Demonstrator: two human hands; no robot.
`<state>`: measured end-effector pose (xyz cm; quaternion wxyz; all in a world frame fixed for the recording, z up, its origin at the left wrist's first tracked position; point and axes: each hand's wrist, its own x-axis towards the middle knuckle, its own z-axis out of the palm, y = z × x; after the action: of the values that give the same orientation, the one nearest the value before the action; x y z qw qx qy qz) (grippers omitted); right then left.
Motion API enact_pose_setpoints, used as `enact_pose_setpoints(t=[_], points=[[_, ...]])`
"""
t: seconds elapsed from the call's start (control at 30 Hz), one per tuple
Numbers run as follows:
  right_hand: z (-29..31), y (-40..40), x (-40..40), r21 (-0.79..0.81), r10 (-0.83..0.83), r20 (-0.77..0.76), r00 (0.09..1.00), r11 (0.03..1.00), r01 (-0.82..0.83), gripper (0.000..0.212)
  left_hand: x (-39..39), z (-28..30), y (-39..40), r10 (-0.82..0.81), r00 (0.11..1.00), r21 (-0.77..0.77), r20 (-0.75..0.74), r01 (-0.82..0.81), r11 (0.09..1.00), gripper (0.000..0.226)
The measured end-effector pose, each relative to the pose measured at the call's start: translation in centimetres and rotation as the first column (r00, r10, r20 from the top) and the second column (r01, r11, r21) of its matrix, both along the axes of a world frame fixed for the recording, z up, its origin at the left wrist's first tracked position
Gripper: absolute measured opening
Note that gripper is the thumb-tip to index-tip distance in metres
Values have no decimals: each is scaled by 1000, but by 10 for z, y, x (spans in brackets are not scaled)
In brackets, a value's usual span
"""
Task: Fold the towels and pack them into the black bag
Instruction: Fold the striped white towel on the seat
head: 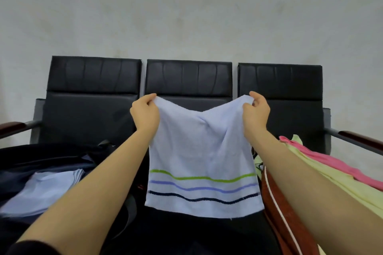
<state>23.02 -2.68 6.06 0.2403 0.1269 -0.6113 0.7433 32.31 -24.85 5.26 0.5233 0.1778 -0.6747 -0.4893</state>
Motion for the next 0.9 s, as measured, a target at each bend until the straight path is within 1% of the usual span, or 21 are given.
enact_pose_setpoints(t=[0.1, 0.17, 0.2, 0.3, 0.4, 0.47, 0.53, 0.6, 0.67, 0.73, 0.77, 0.83, 0.87, 0.9], points=[[3, 5, 5, 60, -55, -26, 998, 997, 57, 39, 3, -2, -1, -8, 997, -16, 76, 9, 1000, 57], [5, 8, 8, 70, -90, -41, 995, 993, 93, 34, 6, -1, -2, -14, 996, -14, 90, 15, 1000, 58], [6, 8, 11, 76, -110, -48, 993, 991, 113, 32, 8, 1, -2, -17, 997, 4, 78, 17, 1000, 55], [10, 11, 15, 122, -175, -74, 982, 975, 183, 29, 17, 10, 0, 13, 1000, 83, 9, -14, 996, 36], [17, 16, 15, 255, -232, -132, 964, 931, 260, 27, 23, 17, -3, 61, 998, 115, -27, -57, 992, 32], [22, 21, 15, 347, -262, -170, 950, 886, 306, 24, 27, 20, -5, 73, 997, 132, -17, -71, 989, 40], [26, 24, 14, 396, -272, -180, 945, 860, 322, 22, 30, 22, -6, 80, 996, 132, 26, -82, 988, 53], [31, 26, 15, 406, -272, -162, 948, 858, 316, 21, 32, 24, -5, 79, 996, 131, 41, -84, 988, 60], [36, 26, 16, 385, -268, -112, 957, 876, 290, 22, 34, 28, -4, 66, 998, 162, 1, -65, 985, 58], [41, 26, 16, 295, -225, -24, 974, 929, 222, 22, 35, 33, -5, 83, 996, 173, -25, -77, 982, 54], [42, 25, 17, 231, -187, 30, 982, 957, 175, 21, 34, 34, -6, 87, 996, 164, -11, -84, 983, 51], [42, 24, 18, 151, -114, 87, 990, 984, 100, 19, 30, 36, -9, 106, 993, 100, 45, -110, 989, 36], [40, 23, 17, 167, -96, 85, 992, 983, 81, 24, 28, 37, -9, 137, 987, 54, 78, -142, 988, 31], [39, 22, 16, 206, -77, 75, 994, 977, 60, 32, 27, 39, -8, 162, 980, 10, 116, -164, 986, 31]])
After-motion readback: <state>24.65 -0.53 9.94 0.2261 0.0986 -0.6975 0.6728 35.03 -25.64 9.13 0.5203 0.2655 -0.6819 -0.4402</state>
